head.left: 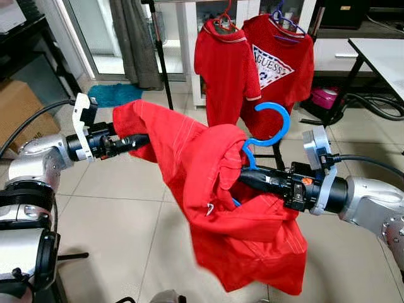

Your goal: Hang hanger

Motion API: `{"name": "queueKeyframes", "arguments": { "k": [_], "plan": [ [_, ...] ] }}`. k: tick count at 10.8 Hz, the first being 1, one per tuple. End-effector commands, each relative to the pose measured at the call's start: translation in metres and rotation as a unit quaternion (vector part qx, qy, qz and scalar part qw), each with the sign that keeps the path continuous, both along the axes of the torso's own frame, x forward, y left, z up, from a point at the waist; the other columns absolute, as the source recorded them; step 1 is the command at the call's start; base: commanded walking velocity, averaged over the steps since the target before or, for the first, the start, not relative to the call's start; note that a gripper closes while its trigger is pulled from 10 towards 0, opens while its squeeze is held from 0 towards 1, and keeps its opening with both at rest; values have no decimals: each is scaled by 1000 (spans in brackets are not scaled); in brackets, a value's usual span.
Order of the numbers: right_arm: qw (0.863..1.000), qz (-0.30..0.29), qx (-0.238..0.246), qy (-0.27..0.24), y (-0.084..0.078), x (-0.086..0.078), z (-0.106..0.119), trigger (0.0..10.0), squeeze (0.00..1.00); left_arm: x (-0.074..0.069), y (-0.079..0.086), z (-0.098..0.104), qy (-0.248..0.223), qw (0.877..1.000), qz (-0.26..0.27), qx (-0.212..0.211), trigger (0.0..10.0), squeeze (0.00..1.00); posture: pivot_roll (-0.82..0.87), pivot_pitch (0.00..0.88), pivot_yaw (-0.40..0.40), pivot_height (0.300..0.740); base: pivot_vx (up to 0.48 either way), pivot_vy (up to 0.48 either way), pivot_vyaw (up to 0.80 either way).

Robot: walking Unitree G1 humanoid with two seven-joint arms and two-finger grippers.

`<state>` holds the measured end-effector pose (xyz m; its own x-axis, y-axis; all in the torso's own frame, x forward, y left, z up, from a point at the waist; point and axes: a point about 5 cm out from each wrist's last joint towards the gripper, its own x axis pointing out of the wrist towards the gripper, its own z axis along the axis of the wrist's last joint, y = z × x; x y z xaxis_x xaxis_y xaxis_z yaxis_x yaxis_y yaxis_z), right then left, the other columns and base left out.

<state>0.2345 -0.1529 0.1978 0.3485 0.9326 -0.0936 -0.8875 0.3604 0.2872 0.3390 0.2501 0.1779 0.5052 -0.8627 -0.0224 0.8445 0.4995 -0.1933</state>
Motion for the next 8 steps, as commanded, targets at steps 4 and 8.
{"name": "queueKeyframes", "arguments": {
  "k": [4,8],
  "plan": [
    [1000,8,8,-26,4,-2,8,10000,0,-3,-2,-5,9,999,3,-34,0,0,-137,0,93,740,0,0,0],
    [999,15,12,-29,6,-2,10,10000,0,-4,-4,-3,13,999,-7,-46,0,0,-136,0,85,740,0,0,0]
  ]
}}
